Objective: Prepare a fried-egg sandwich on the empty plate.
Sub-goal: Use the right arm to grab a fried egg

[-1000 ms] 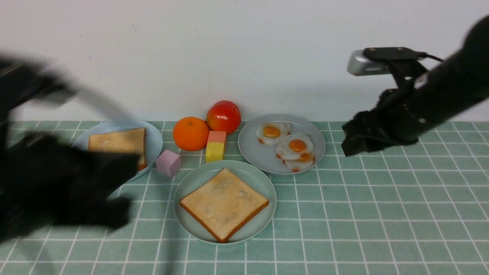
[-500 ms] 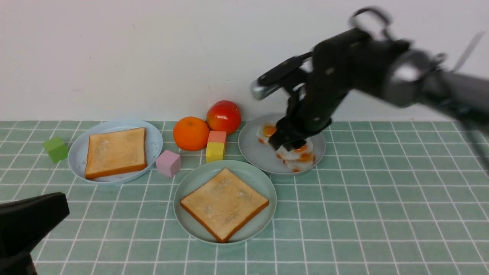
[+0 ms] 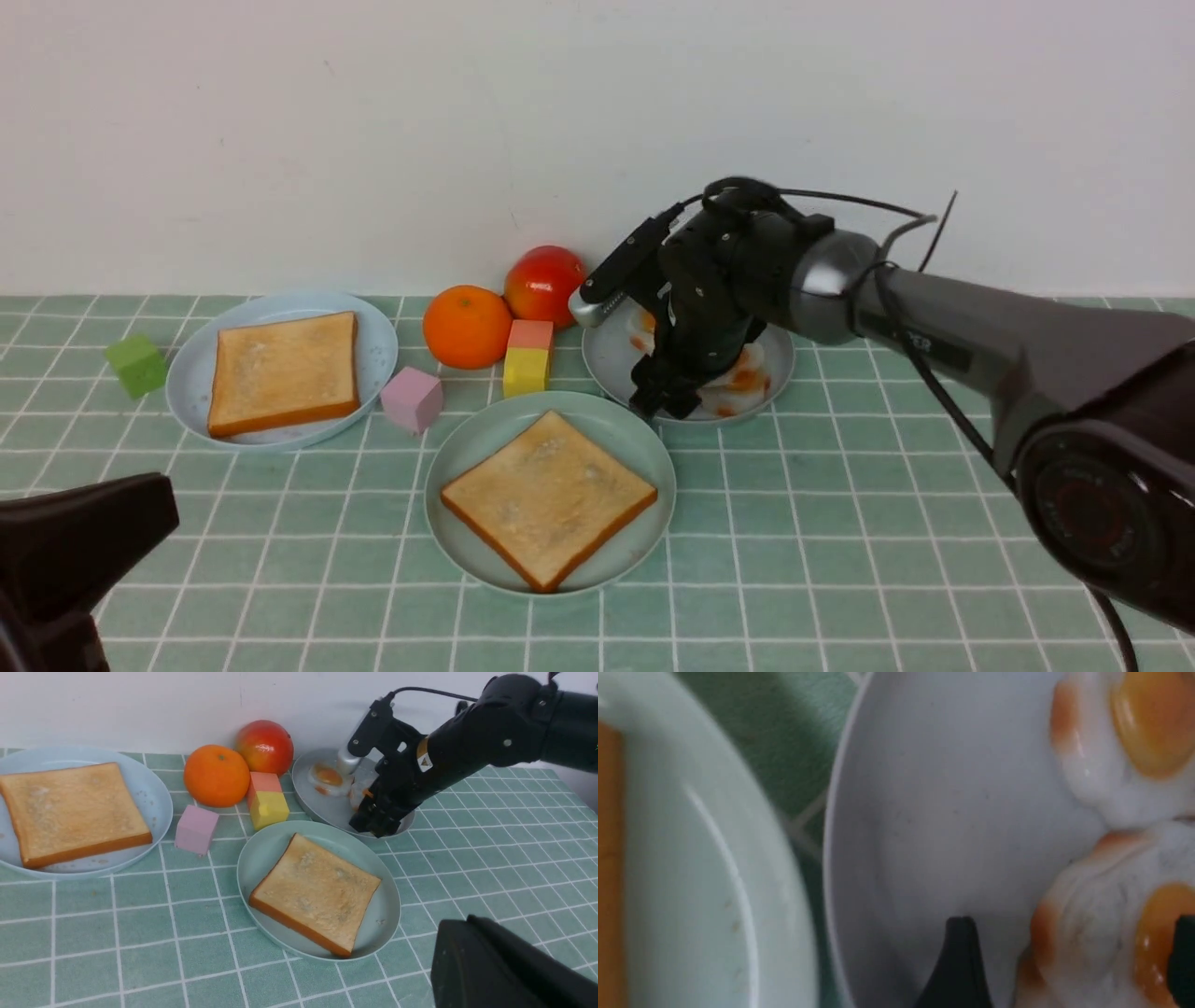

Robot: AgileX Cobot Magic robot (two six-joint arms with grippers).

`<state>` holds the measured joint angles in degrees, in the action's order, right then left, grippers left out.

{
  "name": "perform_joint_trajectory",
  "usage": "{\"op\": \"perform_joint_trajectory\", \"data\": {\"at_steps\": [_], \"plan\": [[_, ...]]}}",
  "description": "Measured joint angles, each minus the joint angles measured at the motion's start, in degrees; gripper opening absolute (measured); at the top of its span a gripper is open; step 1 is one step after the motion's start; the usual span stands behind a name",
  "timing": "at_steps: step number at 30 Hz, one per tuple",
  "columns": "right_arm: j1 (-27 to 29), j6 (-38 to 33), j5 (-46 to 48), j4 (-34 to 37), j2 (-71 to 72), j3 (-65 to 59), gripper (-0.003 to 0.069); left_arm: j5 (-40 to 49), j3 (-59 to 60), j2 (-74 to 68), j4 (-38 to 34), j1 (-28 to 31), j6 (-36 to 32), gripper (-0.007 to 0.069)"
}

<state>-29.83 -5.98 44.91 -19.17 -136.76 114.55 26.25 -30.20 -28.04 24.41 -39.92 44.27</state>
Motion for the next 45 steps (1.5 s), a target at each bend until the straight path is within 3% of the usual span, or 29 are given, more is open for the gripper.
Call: {"op": "perform_joint_trajectory", "data": {"at_steps": [14,19,27,32,36,45], "plan": [[0.0,3.4,-1.5,-4.2,-1.0,0.3,0.0566,0.0,0.0,0.0,0.2,0.0,0.1,-0.0013],[-0.1,3.4,-2.0,-5.0,-1.5,0.7,0.0529,0.0,0.0,0.0,0.3,0.0,0.1,-0.0013],[-0.6,3.4,-1.8,-6.5,-1.9,0.7,0.0237,0.0,0.0,0.0,0.4,0.0,0.1,-0.0013],[-2.2,3.2,-0.3,-10.2,-2.1,0.7,0.0185,-0.1,0.0,0.0,0.4,0.0,0.1,-0.0013],[-4.1,3.1,2.0,-14.2,-2.1,1.1,0.0071,-0.1,0.0,0.0,0.4,0.0,0.1,-0.0013],[-6.8,3.1,5.8,-15.0,1.3,1.1,0.0052,0.4,0.0,0.0,0.4,0.0,0.1,-0.0013]]}}
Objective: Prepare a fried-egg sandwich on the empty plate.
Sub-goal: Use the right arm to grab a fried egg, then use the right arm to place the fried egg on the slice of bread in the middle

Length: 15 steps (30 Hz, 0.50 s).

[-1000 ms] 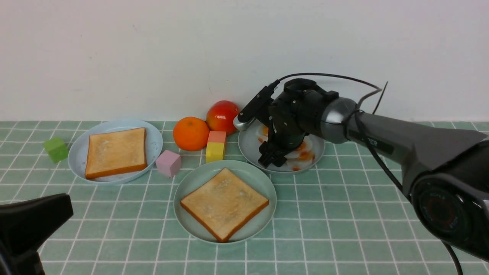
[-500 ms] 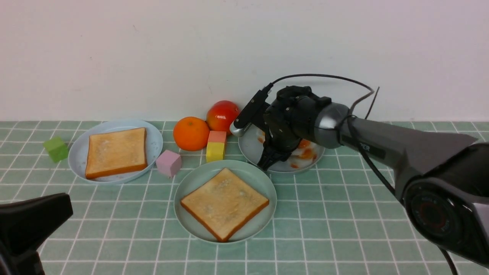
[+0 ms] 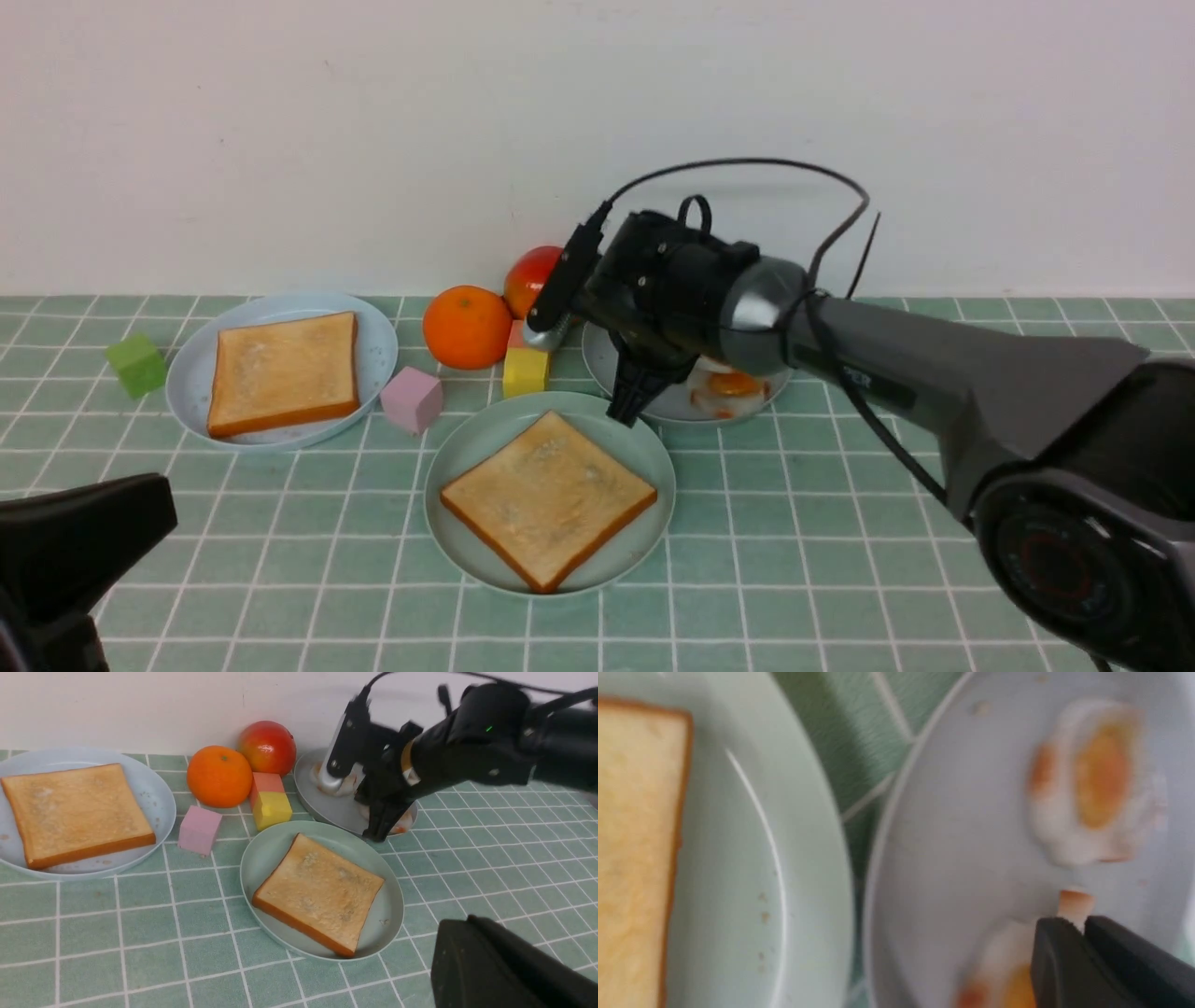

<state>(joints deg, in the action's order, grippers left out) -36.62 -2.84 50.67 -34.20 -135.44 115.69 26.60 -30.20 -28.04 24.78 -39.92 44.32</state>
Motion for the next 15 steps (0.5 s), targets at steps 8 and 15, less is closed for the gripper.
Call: {"op": "perform_joint_trajectory", "data": {"at_steps": [8,15], "plan": [[-1.2,0.7,5.7,0.4,7.3,0.0,0.0052,2.9,0.0,0.0,2.2,0.0,0.0,-0.0010],[-7.8,1.4,12.9,7.4,18.3,-0.3,0.0052,4.7,0.0,0.0,3.0,0.0,0.0,-0.0005]]}}
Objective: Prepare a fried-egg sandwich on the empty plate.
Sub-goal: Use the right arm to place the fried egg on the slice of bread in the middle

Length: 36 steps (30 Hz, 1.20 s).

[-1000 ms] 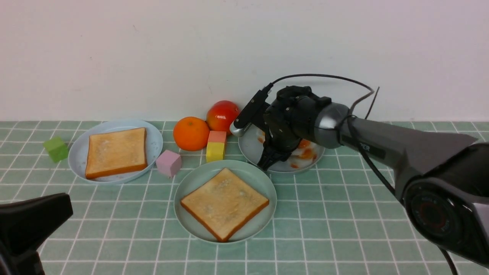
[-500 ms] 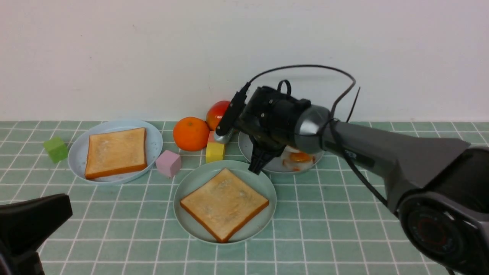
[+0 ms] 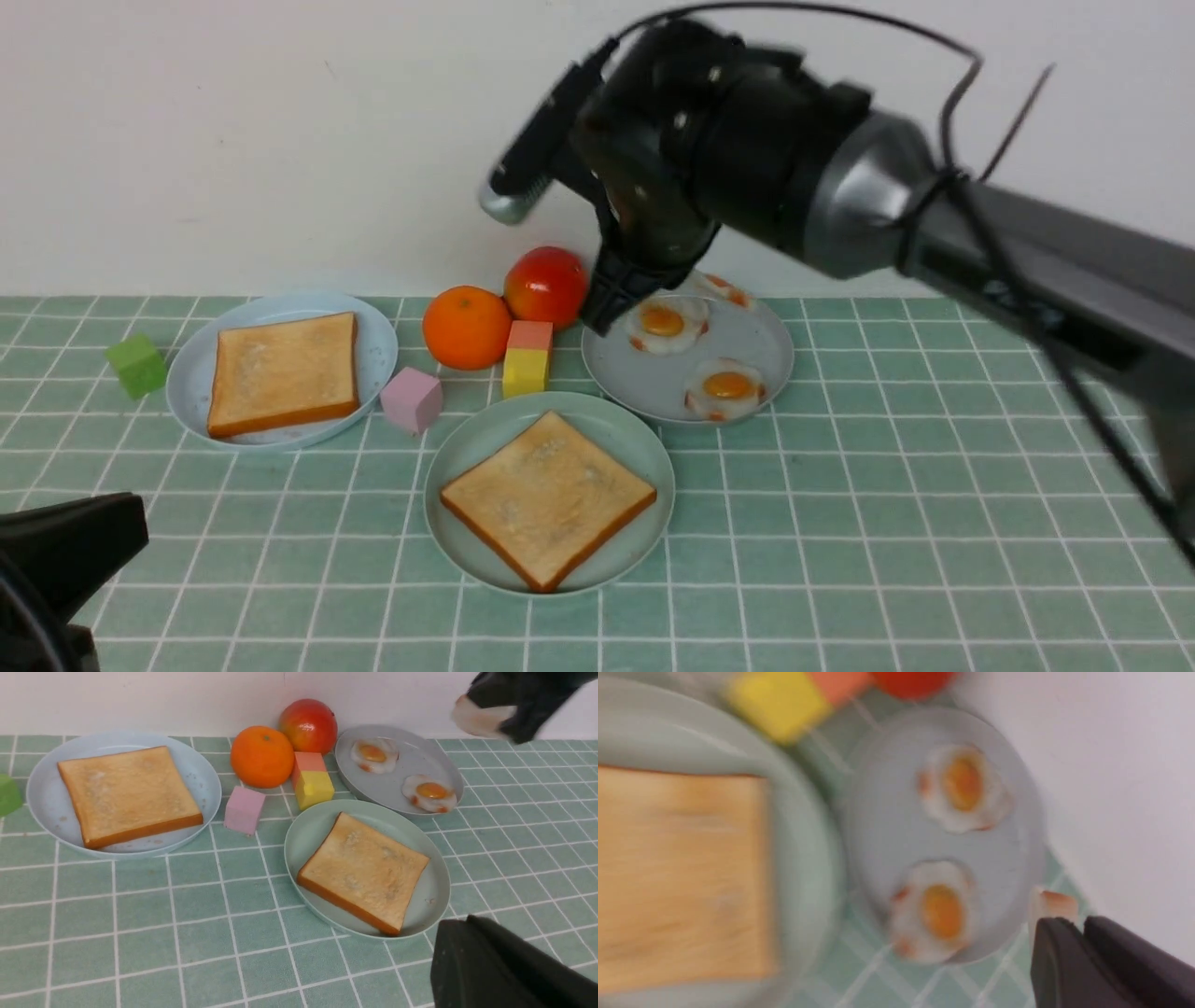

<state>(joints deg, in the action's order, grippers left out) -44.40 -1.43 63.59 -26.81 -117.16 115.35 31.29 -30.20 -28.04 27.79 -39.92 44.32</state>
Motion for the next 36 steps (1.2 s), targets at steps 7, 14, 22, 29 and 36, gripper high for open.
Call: {"op": "perform_joint_trajectory", "data": {"at_steps": [7,14,22,29,36], "plan": [[-5.3,1.4,-1.9,10.8,2.9,-7.3,0.0052,-0.4,0.0,0.0,0.2,0.0,0.0,-0.0003],[-5.4,3.7,-11.8,10.6,-0.7,-10.5,0.0052,-1.2,0.0,0.0,0.2,0.0,0.0,0.0000],[-5.4,8.5,-14.8,1.8,-3.6,-10.5,0.0052,-1.2,0.0,0.0,0.2,0.0,0.0,0.0002],[-5.4,9.7,-14.7,2.7,-4.8,-10.5,0.0052,-1.2,0.0,0.0,0.2,0.0,0.0,0.0004],[-5.4,9.7,-14.7,3.2,-6.0,-10.5,0.0052,-1.2,0.0,0.0,0.2,0.0,0.0,0.0006]]}}
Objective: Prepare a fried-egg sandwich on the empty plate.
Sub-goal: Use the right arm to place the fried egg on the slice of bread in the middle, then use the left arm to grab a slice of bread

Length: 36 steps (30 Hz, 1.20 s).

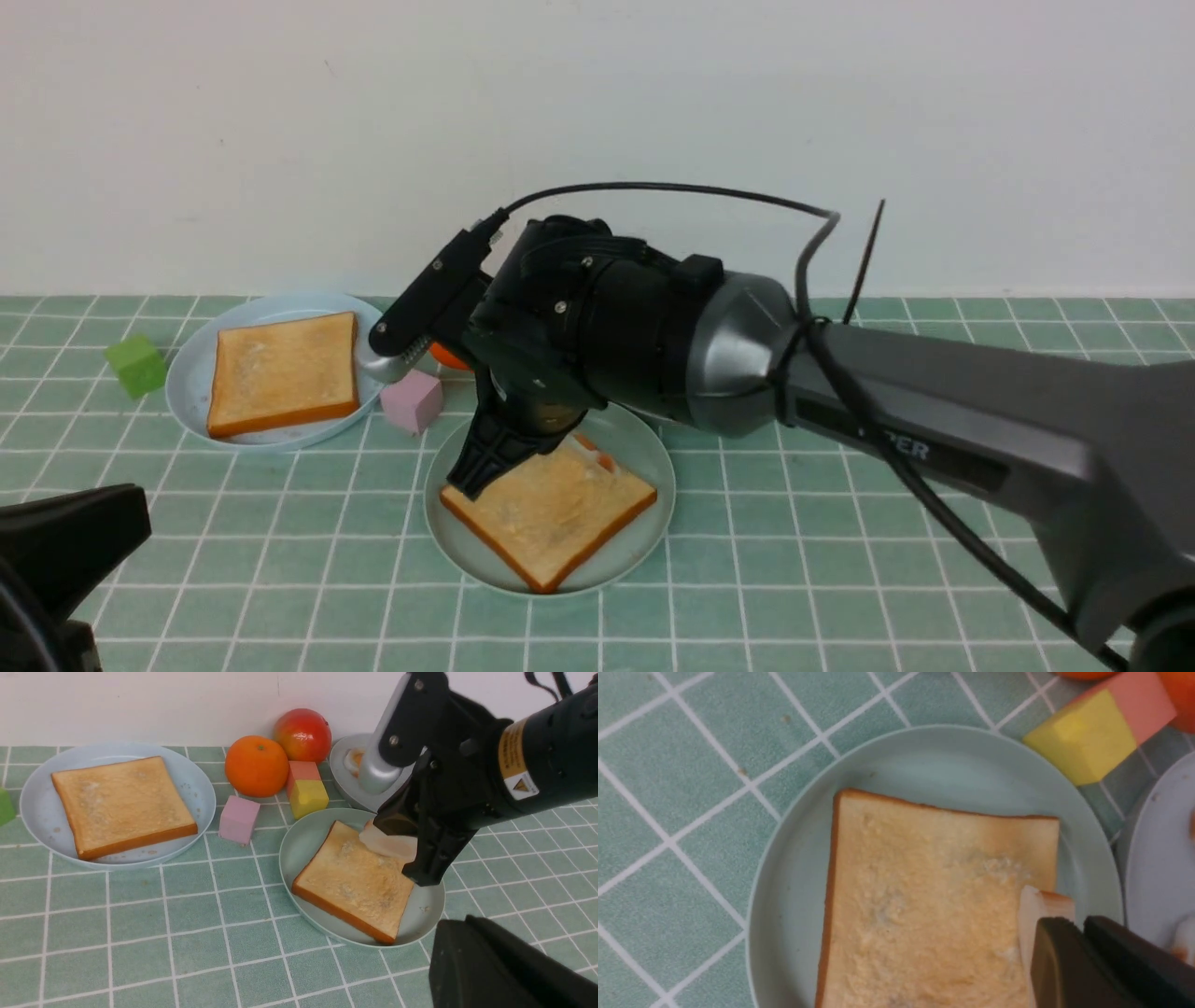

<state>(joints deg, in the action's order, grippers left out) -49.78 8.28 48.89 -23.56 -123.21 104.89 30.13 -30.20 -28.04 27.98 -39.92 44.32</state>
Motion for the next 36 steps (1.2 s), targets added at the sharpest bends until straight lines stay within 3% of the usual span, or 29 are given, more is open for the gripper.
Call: {"op": "perform_joint_trajectory", "data": {"at_steps": [11,14,16,24,27,32,36], "plan": [[-0.1,2.7,-0.8,0.0,-0.6,0.0,0.0059,0.0,0.0,0.0,0.0,0.0,0.0,0.0007],[-0.1,5.0,-1.1,0.0,-0.8,0.0,0.0090,0.0,0.0,0.0,0.0,0.0,0.0,0.0007],[-0.1,6.0,-1.3,0.0,-0.8,0.0,0.0132,0.0,0.0,0.0,-0.1,0.0,0.0,0.0008],[-0.1,8.0,-1.2,2.8,-0.8,0.0,0.0466,0.0,0.0,0.0,-0.1,0.0,0.0,0.0018],[-0.1,8.1,-1.0,3.9,0.1,0.0,0.0538,-0.1,0.0,0.0,-0.1,0.0,0.0,0.0018],[-0.1,8.1,0.5,5.0,4.0,0.0,0.0561,-0.4,0.0,0.0,-0.1,0.0,0.0,0.0024],[-0.5,6.2,6.9,5.2,11.5,0.0,0.0511,-0.4,0.0,-0.1,-0.3,0.0,0.0,0.0028]]}}
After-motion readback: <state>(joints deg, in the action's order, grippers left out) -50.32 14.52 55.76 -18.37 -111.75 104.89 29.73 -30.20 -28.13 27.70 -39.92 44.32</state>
